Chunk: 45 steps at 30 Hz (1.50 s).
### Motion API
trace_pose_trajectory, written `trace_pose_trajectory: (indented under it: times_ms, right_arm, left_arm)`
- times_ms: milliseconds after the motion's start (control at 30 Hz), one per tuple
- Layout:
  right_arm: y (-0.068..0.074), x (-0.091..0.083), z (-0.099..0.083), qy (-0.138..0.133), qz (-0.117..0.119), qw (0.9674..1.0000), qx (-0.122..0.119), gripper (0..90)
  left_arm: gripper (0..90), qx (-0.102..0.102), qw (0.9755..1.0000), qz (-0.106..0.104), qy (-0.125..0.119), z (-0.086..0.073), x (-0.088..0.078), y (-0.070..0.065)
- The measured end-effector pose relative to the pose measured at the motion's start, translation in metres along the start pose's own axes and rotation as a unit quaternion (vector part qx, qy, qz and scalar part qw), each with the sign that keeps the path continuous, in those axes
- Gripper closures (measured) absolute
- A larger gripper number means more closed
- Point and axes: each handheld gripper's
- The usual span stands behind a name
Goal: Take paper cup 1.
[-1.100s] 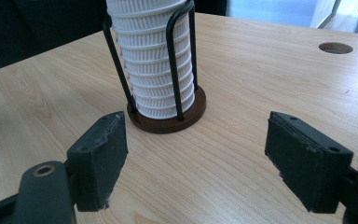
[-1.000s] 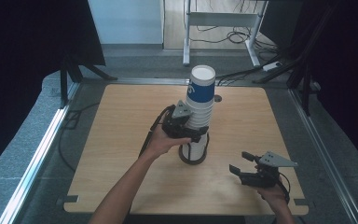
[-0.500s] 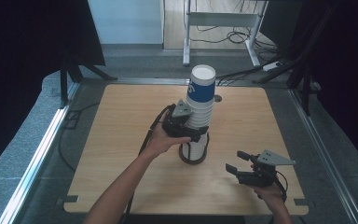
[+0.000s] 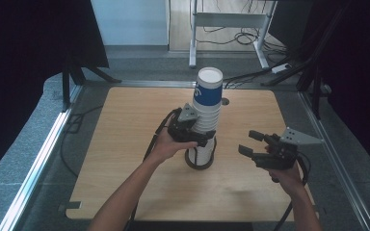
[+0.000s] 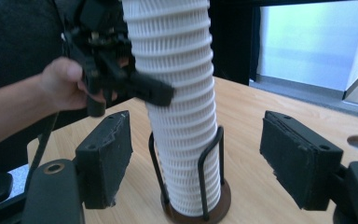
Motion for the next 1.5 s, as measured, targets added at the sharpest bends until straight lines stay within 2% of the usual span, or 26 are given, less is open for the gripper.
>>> trace_pose_trajectory:
  times_ms: [100,133,167,300,500,800,1233,1500]
  right_arm:
    - [0.002,0.002,0.008,0.001,0.000,1.0000,-0.007,25.6]
    - [0.004,0.004,0.015,0.003,-0.006,0.9997,-0.022,25.7]
    - [0.006,0.005,0.018,0.006,-0.006,0.9996,-0.027,25.6]
    - [0.009,0.013,0.033,0.013,0.003,0.9993,-0.036,25.3]
    - [0.011,0.023,0.051,0.009,0.015,0.9991,-0.038,24.9]
    - [0.023,0.037,0.077,0.004,0.032,0.9985,-0.043,24.0]
    - [0.028,0.048,0.098,0.012,0.042,0.9976,-0.053,23.8]
    - [0.037,0.055,0.121,0.009,0.045,0.9969,-0.063,22.3]
  left_arm:
    - [12.8,0.001,1.0000,0.000,0.000,0.000,0.000,0.000]
    - [12.8,0.001,1.0000,0.000,-0.001,0.000,0.000,0.000]
    - [12.8,0.001,1.0000,0.000,-0.001,0.000,0.000,0.000]
    - [12.8,0.001,1.0000,0.000,-0.002,0.000,0.001,0.000]
    - [12.8,0.001,1.0000,0.001,0.000,0.000,0.000,-0.001]
    - [12.7,0.002,1.0000,0.003,-0.002,-0.001,0.000,-0.002]
    - [12.7,0.003,1.0000,0.002,-0.002,-0.001,0.000,-0.002]
    - [12.7,0.000,1.0000,0.002,-0.003,-0.001,0.000,-0.003]
Point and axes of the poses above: each handheld gripper's, and its own axes: x roughly forward along the jaws, z roughly out of its top, y roughly to its left, and after that the axes turned 10 degrees about x, right-handed
